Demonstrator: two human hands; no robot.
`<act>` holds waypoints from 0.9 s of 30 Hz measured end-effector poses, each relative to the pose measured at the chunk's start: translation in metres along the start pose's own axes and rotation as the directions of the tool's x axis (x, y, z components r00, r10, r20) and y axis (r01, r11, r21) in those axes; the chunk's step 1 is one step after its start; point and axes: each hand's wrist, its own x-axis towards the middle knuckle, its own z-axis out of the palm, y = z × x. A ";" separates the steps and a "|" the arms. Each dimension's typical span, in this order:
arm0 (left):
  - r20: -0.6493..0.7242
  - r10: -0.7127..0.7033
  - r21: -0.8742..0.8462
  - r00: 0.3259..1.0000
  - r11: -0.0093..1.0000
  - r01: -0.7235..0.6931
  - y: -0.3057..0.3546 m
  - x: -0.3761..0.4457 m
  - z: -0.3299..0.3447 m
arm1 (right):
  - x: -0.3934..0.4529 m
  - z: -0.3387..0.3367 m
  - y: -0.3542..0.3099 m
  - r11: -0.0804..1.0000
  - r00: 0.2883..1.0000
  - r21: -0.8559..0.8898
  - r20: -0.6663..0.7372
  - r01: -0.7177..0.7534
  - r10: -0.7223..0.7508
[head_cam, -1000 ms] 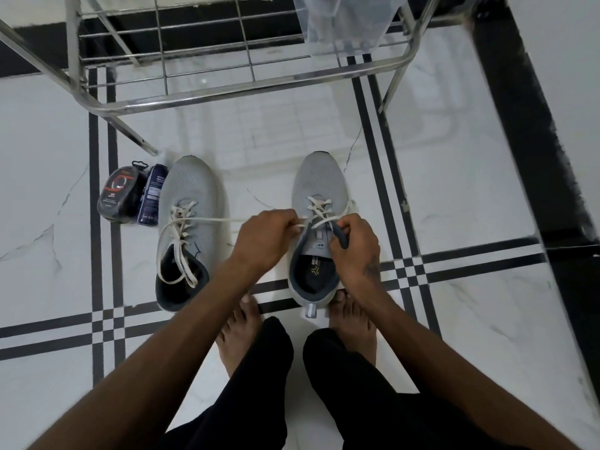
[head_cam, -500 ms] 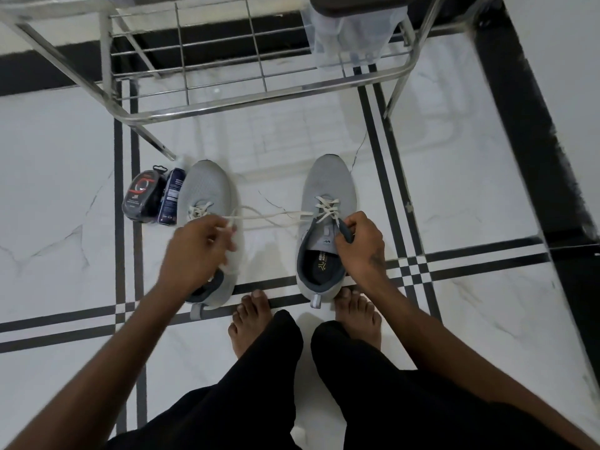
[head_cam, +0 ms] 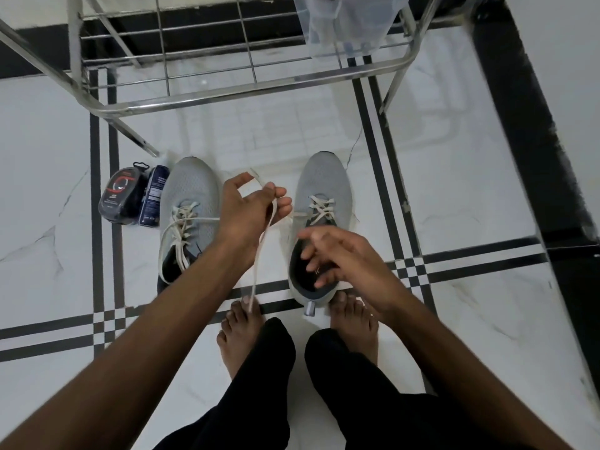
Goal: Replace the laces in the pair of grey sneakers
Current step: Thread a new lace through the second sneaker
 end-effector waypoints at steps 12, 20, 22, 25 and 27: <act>-0.096 -0.170 -0.409 0.981 0.905 0.116 -0.018 0.004 0.010 | 0.024 0.004 0.028 0.957 0.999 -0.287 -0.013 0.033 -0.039; 0.017 -0.290 -0.529 0.957 0.810 0.254 -0.013 0.001 0.013 | 0.029 0.006 0.023 0.900 0.977 -0.404 -0.063 0.162 -0.204; 0.015 -0.289 -0.481 0.957 0.837 0.260 -0.011 0.004 0.006 | 0.027 -0.007 0.022 0.897 0.979 -0.420 -0.080 0.139 -0.189; -0.016 -0.313 -0.206 0.950 0.930 0.303 -0.016 0.008 -0.011 | 0.029 -0.031 0.019 0.820 0.956 -0.564 -0.179 0.095 -0.234; -0.073 -0.202 0.187 0.977 0.959 0.213 -0.024 0.006 -0.027 | 0.034 -0.042 0.019 0.777 0.933 -0.628 -0.252 0.044 -0.256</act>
